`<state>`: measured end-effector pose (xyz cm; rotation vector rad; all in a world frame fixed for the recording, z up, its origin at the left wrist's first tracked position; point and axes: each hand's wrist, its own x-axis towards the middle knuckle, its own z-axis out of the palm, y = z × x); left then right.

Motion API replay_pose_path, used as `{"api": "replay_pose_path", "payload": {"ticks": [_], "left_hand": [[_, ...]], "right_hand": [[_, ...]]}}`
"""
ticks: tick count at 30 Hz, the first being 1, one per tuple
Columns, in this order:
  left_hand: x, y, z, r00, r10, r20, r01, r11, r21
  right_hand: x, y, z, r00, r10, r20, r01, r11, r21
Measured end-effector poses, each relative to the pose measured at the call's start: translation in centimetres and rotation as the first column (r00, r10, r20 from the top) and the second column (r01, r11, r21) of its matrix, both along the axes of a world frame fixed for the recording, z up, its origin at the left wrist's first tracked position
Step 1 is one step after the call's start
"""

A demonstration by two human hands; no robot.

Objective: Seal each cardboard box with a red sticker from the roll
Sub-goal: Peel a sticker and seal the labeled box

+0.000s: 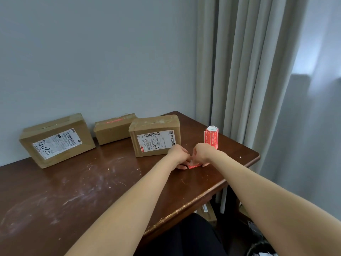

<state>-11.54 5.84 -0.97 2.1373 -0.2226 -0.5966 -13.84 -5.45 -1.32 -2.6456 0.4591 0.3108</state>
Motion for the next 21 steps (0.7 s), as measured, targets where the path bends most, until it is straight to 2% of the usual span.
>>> {"api": "replay_pose_path", "payload": {"ticks": [4, 7, 9, 17, 19, 21], "left_hand": [[1.2, 0.4, -0.3, 0.988, -0.054, 0.146, 0.038, 0.993, 0.111], [2.8, 1.7, -0.2, 0.937, -0.108, 0.332, 0.023, 0.969, 0.248], [3.8, 2.6, -0.3, 0.914, -0.119, 0.388, -0.005, 0.953, 0.303], [6.6, 4.1, -0.7, 0.916, -0.111, 0.385, 0.009, 0.966, 0.257], [6.9, 4.5, -0.7, 0.93, -0.114, 0.348, 0.037, 0.975, 0.221], [7.0, 5.0, -0.6, 0.957, -0.099, 0.274, 0.064, 0.989, 0.135]], "right_hand": [[0.8, 0.3, 0.1, 0.999, 0.036, 0.022, -0.035, 0.999, -0.026], [1.6, 0.6, 0.0, 0.998, 0.059, 0.003, -0.058, 0.996, -0.075], [2.3, 0.9, -0.1, 0.998, 0.066, -0.004, -0.066, 0.993, -0.097], [4.3, 1.9, -0.2, 0.992, 0.11, 0.066, -0.097, 0.98, -0.172], [4.6, 1.9, -0.2, 0.989, 0.101, 0.112, -0.086, 0.988, -0.131], [4.8, 1.8, 0.0, 0.981, 0.079, 0.178, -0.081, 0.997, 0.001]]}}
